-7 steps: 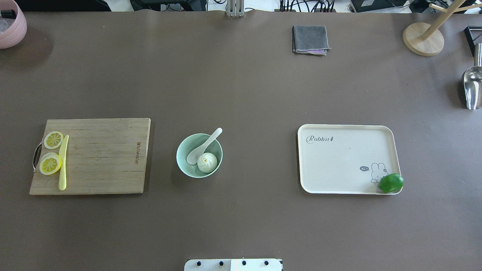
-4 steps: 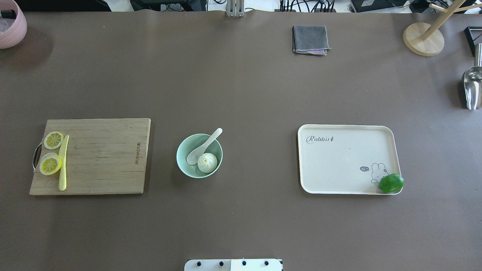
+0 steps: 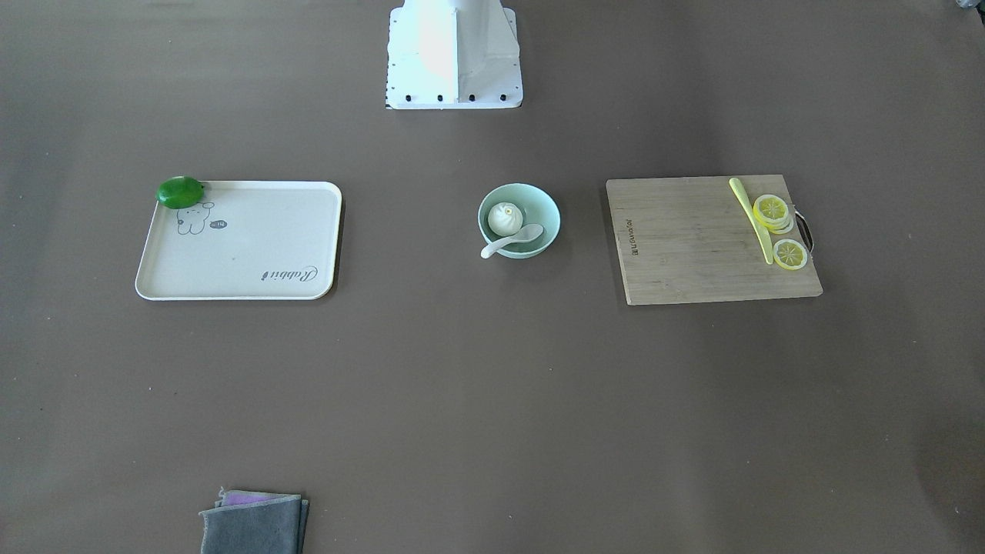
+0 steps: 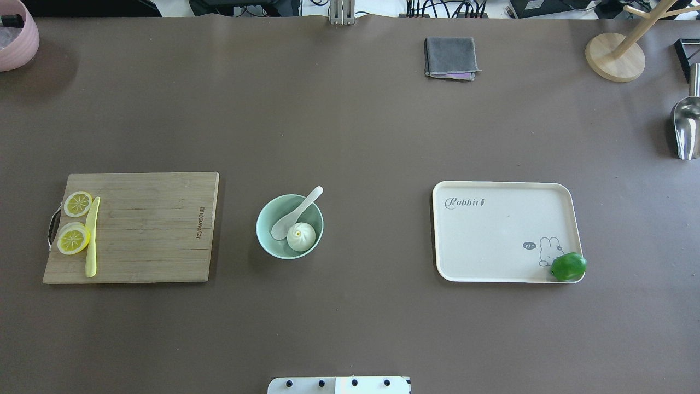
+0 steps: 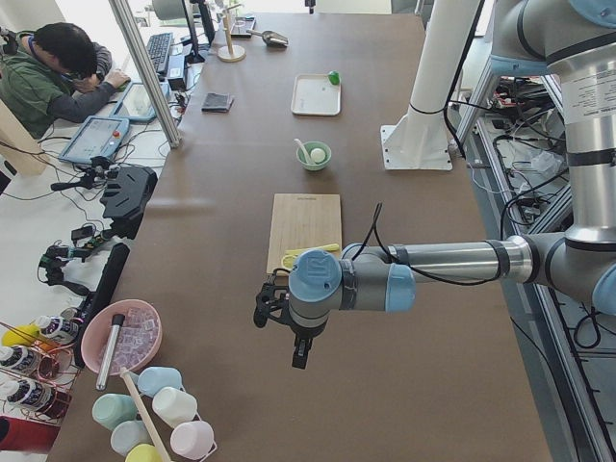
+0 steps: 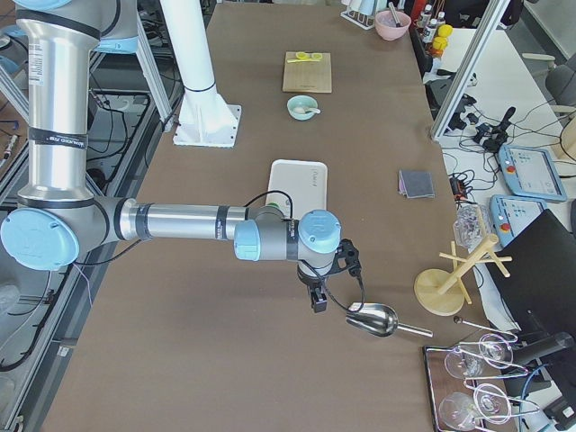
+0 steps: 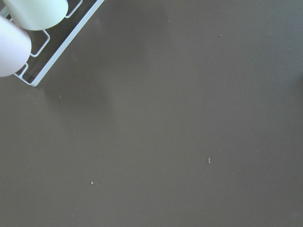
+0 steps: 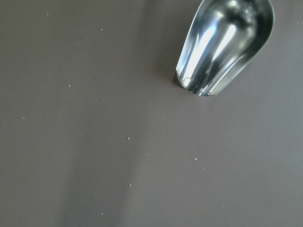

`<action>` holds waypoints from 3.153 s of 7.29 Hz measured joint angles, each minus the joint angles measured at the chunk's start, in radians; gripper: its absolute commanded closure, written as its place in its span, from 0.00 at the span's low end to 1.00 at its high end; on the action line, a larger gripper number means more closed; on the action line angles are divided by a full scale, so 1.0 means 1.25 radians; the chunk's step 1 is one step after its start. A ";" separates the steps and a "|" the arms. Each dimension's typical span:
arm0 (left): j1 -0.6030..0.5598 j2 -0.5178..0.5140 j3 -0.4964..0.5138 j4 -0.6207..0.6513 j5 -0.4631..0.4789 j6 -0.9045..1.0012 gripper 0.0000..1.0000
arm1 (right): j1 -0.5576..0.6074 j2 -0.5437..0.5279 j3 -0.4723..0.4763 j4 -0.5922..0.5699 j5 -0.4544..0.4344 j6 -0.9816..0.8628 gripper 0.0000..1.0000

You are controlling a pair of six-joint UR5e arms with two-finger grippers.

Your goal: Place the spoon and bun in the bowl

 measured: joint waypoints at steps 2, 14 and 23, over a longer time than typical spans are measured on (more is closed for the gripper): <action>0.001 -0.003 -0.039 0.058 0.000 0.000 0.02 | 0.006 0.014 0.073 -0.138 -0.043 -0.001 0.00; 0.001 -0.014 -0.040 0.063 -0.008 0.003 0.02 | -0.006 -0.019 0.109 -0.180 -0.058 -0.010 0.00; 0.000 -0.015 -0.040 0.063 -0.002 0.002 0.02 | -0.011 -0.020 0.110 -0.180 -0.056 -0.012 0.00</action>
